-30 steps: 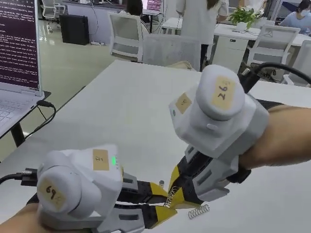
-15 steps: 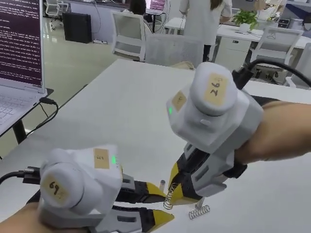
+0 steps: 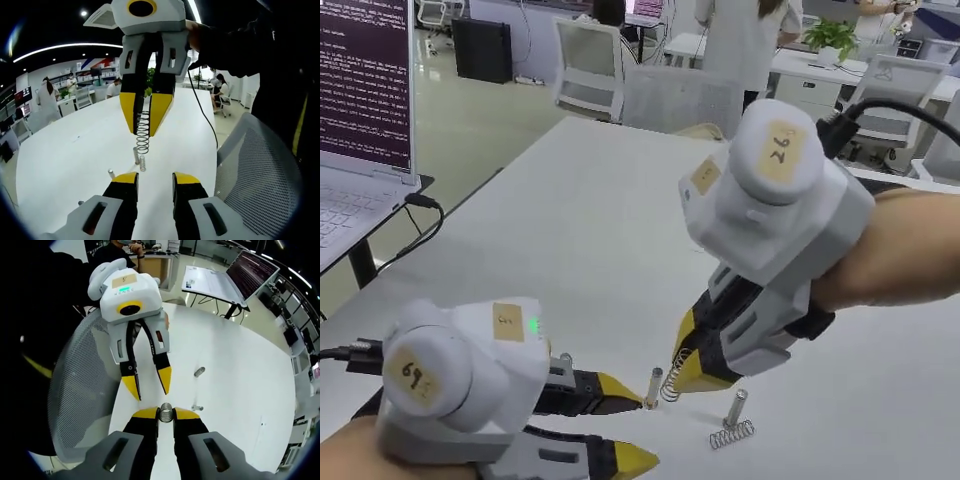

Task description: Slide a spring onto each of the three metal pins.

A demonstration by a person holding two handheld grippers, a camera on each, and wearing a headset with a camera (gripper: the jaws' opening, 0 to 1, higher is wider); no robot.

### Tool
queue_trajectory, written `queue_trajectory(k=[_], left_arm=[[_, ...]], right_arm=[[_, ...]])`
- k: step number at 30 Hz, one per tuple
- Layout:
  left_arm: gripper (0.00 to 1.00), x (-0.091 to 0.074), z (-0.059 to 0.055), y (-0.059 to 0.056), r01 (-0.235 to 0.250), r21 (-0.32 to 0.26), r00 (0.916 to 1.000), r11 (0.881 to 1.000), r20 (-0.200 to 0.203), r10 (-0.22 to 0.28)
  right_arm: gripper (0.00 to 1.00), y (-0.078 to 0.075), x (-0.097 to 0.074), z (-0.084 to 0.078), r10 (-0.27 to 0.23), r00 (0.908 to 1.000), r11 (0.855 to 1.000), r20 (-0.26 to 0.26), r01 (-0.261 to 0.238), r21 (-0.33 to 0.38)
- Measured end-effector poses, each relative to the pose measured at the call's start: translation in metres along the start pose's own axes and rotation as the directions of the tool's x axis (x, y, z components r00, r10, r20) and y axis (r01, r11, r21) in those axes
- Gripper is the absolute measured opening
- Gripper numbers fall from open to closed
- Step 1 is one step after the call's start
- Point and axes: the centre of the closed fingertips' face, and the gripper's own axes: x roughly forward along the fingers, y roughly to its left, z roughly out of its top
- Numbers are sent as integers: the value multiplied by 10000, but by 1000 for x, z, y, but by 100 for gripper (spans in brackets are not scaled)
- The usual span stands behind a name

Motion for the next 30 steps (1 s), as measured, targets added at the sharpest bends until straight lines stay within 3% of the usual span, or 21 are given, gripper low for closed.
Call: queue_trajectory(k=[8,18,30], left_arm=[[33,-10,-13,3,-80,-366,9998,9993,-158,74],[45,-25,-14,6,-335,-760,9993,9965,158,348],[54,-48,-39,16,-1106,-1173,9938,9869,-232,1086]], right_arm=[[8,-6,0,0,-107,9999,9999,71,106,132],[8,-13,0,-1,-198,9997,9995,113,196,254],[8,-19,1,-1,-263,9996,9990,127,258,378]])
